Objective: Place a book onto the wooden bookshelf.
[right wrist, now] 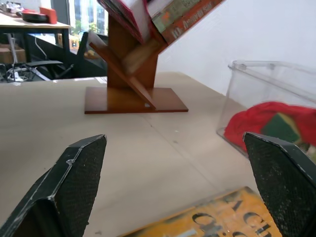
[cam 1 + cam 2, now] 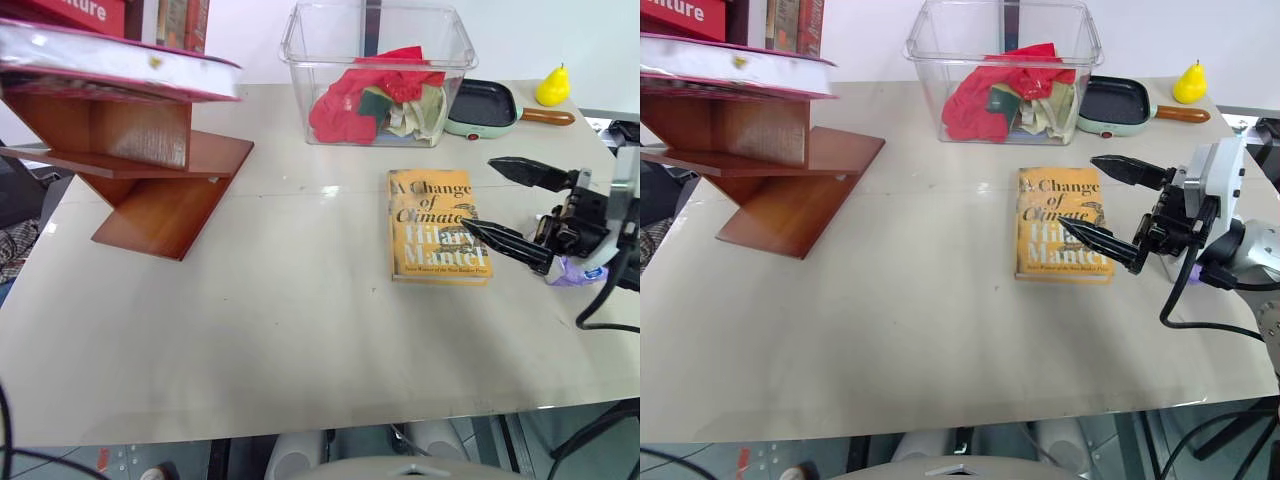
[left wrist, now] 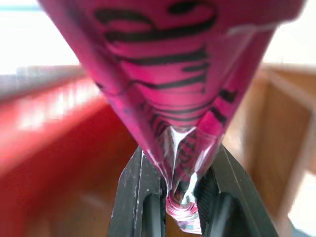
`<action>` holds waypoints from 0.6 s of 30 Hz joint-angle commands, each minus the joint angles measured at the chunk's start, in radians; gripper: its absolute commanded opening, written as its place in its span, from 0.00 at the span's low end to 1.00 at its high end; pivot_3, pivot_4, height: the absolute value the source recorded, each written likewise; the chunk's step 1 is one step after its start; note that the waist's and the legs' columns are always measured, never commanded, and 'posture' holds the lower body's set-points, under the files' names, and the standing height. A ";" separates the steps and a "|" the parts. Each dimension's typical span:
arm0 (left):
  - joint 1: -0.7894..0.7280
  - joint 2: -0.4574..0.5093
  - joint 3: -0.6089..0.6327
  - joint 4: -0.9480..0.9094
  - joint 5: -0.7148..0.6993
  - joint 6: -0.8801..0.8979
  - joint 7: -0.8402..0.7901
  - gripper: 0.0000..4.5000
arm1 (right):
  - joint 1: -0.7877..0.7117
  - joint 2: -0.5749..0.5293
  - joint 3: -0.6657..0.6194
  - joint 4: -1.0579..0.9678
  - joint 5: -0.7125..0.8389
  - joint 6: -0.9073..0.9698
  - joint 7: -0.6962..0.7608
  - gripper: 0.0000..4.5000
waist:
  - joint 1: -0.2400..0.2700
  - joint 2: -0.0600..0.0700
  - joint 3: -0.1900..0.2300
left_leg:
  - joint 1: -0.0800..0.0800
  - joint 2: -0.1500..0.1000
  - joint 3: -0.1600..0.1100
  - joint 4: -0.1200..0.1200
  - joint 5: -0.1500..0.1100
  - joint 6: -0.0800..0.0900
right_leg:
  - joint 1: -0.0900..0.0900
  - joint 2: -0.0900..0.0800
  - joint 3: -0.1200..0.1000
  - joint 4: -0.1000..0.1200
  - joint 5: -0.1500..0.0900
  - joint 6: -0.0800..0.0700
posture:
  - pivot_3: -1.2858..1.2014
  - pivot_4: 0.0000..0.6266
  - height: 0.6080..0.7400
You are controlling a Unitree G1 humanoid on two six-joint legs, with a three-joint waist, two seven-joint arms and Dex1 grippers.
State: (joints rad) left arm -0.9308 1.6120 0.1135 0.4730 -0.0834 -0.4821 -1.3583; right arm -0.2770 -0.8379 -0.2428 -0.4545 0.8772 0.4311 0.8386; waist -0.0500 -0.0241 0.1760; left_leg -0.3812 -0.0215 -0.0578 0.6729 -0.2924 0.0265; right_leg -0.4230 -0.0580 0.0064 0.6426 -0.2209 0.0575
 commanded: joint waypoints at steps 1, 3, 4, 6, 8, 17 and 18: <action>0.053 0.041 0.094 0.033 -0.013 -0.024 0.024 0.05 | -0.043 0.015 0.009 0.010 -0.020 -0.017 0.036 1.00 | 0.010 0.000 0.000 | 0.000 0.000 0.001 0.000 0.000 0.000 | 0.000 0.000 0.000 0.000 0.000 0.000 | 0.52 0.24 1.00; 0.103 0.023 0.102 0.059 0.004 -0.059 0.046 0.05 | -0.053 0.022 0.013 0.019 -0.030 -0.015 0.047 1.00 | 0.018 0.000 0.000 | -0.001 0.000 0.003 0.000 0.000 0.000 | 0.000 -0.001 -0.002 0.000 0.000 0.000 | 0.52 0.24 1.00; 0.123 0.008 0.097 0.066 0.015 -0.070 0.064 0.05 | -0.057 0.024 0.014 0.021 -0.033 -0.014 0.050 1.00 | 0.022 0.000 0.000 | -0.001 0.000 0.004 0.000 0.000 0.000 | 0.000 -0.002 -0.003 0.000 0.000 0.000 | 0.52 0.24 1.00; 0.140 -0.039 0.072 0.086 0.047 -0.073 0.126 0.05 | -0.059 0.023 0.008 0.015 -0.034 -0.008 0.054 1.00 | 0.031 0.000 0.000 | -0.001 0.000 0.004 0.001 0.000 0.000 | 0.000 -0.002 -0.003 0.001 0.000 0.000 | 0.52 0.24 1.00; 0.140 -0.082 0.023 0.129 0.132 -0.103 0.199 0.05 | -0.047 0.015 -0.008 -0.005 -0.028 0.002 0.052 1.00 | 0.038 0.000 0.000 | 0.000 -0.001 0.005 0.002 0.000 0.000 | 0.001 -0.003 -0.003 0.001 0.000 0.000 | 0.52 0.24 1.00; -0.037 -0.286 -0.126 0.345 0.273 -0.238 0.298 0.27 | 0.005 0.000 -0.064 -0.076 0.009 0.035 0.046 1.00 | 0.075 0.009 -0.006 | 0.008 -0.004 -0.002 0.003 0.000 0.000 | 0.013 -0.004 -0.010 0.004 0.000 0.000 | 0.52 0.24 1.00; -0.041 -0.288 -0.124 0.361 0.264 -0.245 0.287 0.33 | 0.008 0.001 -0.065 -0.083 0.011 0.037 0.047 1.00 | 0.075 0.009 -0.006 | 0.009 -0.004 -0.002 0.003 0.001 0.000 | 0.014 -0.004 -0.010 0.005 0.000 0.000 | 0.52 0.24 1.00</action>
State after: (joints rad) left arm -0.9611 1.3272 -0.0038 0.7897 0.1850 -0.7222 -1.0719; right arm -0.2711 -0.8232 -0.2578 -0.4992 0.8678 0.4697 0.8845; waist 0.0254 -0.0146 0.1703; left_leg -0.3699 -0.0253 -0.0602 0.6763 -0.2916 0.0264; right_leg -0.4077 -0.0618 -0.0036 0.6473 -0.2209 0.0574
